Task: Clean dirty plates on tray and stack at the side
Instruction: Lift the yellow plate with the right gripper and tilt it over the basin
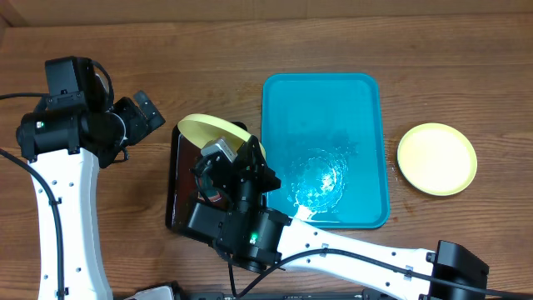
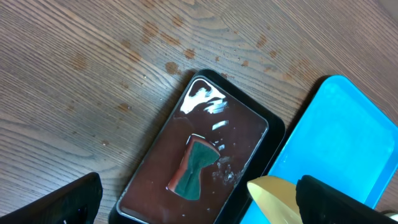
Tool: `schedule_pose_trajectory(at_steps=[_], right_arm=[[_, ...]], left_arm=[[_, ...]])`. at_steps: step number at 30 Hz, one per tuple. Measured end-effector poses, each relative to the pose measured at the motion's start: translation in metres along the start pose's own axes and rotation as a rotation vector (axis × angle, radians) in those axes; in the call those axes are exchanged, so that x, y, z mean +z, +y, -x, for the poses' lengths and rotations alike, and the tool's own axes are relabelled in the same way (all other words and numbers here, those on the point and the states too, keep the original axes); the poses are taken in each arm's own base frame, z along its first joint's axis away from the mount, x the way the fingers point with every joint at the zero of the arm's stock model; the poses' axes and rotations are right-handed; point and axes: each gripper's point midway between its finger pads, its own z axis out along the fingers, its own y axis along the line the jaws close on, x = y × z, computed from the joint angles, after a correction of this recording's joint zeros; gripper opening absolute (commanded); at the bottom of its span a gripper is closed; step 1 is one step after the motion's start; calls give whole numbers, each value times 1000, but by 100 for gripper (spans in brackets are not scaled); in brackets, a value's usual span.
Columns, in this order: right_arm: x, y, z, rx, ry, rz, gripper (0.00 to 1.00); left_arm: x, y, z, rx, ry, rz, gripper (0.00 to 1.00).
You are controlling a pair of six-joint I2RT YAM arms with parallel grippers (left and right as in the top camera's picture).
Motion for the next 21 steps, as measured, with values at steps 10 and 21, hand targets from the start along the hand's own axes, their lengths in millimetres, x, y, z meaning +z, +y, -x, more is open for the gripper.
schedule_pose_trajectory(at_steps=[10,21], right_arm=[[0,0,0,0,0,0,4],[0,0,2,15,-3,0,4]], left_arm=[[0,0,0,0,0,0,100],[0,0,0,0,0,0,100]])
